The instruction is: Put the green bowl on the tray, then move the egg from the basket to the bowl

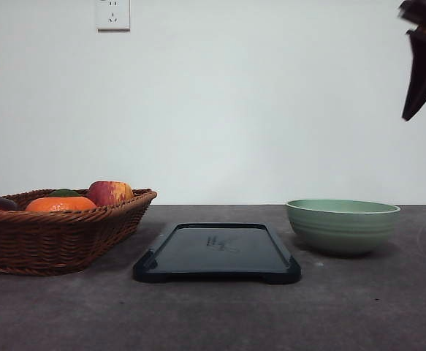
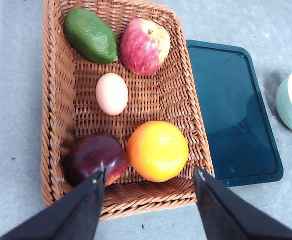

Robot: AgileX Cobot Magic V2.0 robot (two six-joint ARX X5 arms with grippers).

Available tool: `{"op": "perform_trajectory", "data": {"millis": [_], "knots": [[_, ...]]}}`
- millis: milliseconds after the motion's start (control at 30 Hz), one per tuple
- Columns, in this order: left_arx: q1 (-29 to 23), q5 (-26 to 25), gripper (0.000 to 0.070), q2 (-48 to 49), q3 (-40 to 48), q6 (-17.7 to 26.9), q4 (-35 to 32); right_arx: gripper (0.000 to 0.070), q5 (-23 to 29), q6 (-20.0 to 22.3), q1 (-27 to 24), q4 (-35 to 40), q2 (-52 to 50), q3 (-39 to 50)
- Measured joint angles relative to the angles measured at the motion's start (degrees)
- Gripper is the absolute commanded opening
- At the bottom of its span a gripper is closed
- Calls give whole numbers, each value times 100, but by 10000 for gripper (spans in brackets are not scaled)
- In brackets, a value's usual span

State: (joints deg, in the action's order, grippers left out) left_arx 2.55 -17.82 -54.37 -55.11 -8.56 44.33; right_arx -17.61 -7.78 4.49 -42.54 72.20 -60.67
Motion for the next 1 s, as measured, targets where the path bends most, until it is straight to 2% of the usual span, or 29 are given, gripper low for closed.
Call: {"op": "perform_trajectory", "data": {"millis": [367,567,800,933,1000], "knots": [[0,0,350,0,0,-2,-1,301,139,281,0,-122,1720,-1166],[0,0,350,0,0,-2,-1,301,143,365,0,-112,2350,-1386],[0,-2,350,0,0,-2,-56,297,567,492,0,-97,2873,-1409],[0,-2,350,0,0,-2,-181,225,564,504,0,-77,3051,-1409],[0,-2,350,0,0,-2,-269,160,561,504,0,-44,3118,-1409]]}}
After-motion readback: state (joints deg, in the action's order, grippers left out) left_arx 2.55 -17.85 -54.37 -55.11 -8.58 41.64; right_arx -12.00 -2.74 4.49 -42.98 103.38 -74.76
